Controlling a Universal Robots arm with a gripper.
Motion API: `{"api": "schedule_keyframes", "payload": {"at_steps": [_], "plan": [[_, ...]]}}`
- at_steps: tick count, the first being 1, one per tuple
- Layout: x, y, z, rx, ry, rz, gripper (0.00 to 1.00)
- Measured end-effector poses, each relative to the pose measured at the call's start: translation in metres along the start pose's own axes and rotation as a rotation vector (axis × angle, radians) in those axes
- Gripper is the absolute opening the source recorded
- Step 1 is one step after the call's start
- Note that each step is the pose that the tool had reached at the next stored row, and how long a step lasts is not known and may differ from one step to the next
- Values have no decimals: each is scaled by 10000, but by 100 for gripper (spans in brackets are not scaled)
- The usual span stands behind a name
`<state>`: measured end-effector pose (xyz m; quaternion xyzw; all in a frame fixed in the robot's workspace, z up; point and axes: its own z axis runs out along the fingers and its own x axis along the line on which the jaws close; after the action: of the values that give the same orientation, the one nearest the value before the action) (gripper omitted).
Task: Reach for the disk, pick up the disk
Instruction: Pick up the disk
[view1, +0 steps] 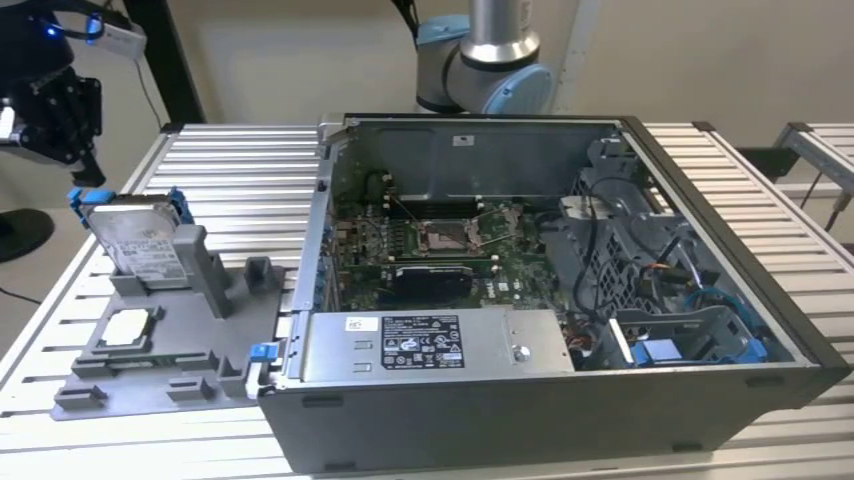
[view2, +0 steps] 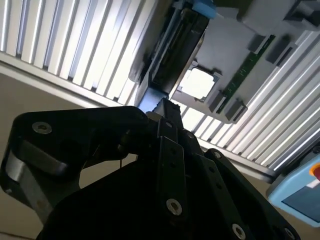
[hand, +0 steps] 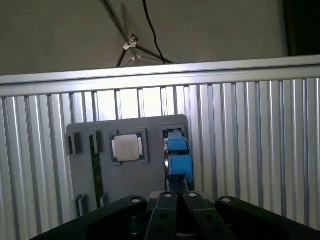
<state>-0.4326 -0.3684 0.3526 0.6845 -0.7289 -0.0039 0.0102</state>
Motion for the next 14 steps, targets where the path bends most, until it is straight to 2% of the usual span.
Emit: {"api": "schedule_keyframes", "payload": {"at_steps": [5, 14], "plan": [[-10, 2, 2, 2, 7, -230, 0], [7, 9, 3, 3, 8, -255, 0]]}}
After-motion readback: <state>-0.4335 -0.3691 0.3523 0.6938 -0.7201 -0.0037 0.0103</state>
